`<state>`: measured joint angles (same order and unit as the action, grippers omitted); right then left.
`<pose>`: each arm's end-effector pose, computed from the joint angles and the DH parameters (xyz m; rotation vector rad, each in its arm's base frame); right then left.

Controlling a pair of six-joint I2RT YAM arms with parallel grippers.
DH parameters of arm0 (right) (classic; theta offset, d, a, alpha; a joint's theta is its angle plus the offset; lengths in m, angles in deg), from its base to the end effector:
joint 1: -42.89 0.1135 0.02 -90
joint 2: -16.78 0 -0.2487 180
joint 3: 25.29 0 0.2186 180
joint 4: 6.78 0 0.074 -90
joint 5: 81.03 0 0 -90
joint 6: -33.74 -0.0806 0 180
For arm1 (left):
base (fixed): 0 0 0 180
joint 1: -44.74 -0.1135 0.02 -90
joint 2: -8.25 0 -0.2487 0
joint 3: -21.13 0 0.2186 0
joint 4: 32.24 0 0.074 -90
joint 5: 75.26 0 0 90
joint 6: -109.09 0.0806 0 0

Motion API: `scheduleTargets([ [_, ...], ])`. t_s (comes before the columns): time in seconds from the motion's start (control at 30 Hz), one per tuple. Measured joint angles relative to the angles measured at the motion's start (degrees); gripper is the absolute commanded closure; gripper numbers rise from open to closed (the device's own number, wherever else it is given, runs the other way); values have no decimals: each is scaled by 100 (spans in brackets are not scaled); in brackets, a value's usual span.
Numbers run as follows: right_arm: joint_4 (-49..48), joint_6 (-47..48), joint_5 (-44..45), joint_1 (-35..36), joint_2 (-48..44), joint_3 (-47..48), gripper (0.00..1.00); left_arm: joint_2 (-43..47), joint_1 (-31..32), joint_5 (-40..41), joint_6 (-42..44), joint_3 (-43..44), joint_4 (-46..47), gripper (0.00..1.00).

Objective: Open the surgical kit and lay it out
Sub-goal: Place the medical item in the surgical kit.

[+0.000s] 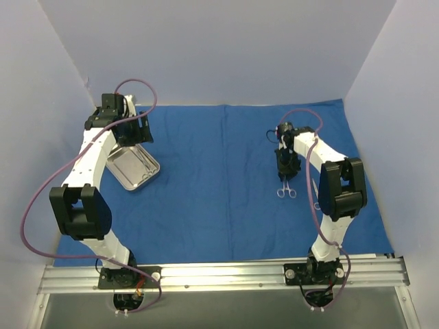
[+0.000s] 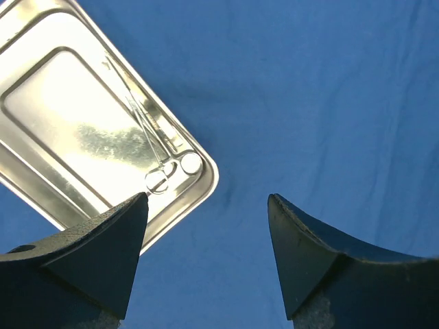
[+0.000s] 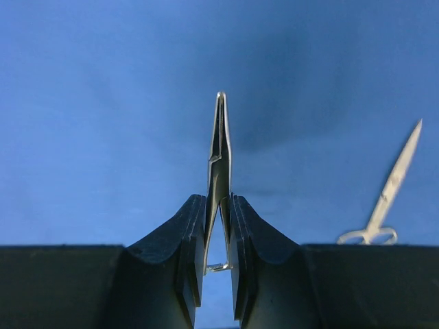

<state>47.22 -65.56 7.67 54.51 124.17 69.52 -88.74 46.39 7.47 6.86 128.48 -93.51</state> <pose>0.3612 0.0761 0.1614 -0.0619 2.7399 0.1337 0.3619 -0.0206 0.2802 -0.1720 2.4614 -0.2614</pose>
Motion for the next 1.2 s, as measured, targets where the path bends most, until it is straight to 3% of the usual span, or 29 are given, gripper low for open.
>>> scheduleTargets([
  [0.33, -216, -90, 649, -365, -9, -1032, 100, -573, -332, -229, -63, 223, -140, 27],
  [0.93, -273, 125, 745, -675, 7, -1071, 100, -621, -459, -321, -83, 238, -208, 27],
  [1.2, -188, 210, 734, -671, 118, -957, 79, -621, -461, -199, -94, 238, -210, 25],
])
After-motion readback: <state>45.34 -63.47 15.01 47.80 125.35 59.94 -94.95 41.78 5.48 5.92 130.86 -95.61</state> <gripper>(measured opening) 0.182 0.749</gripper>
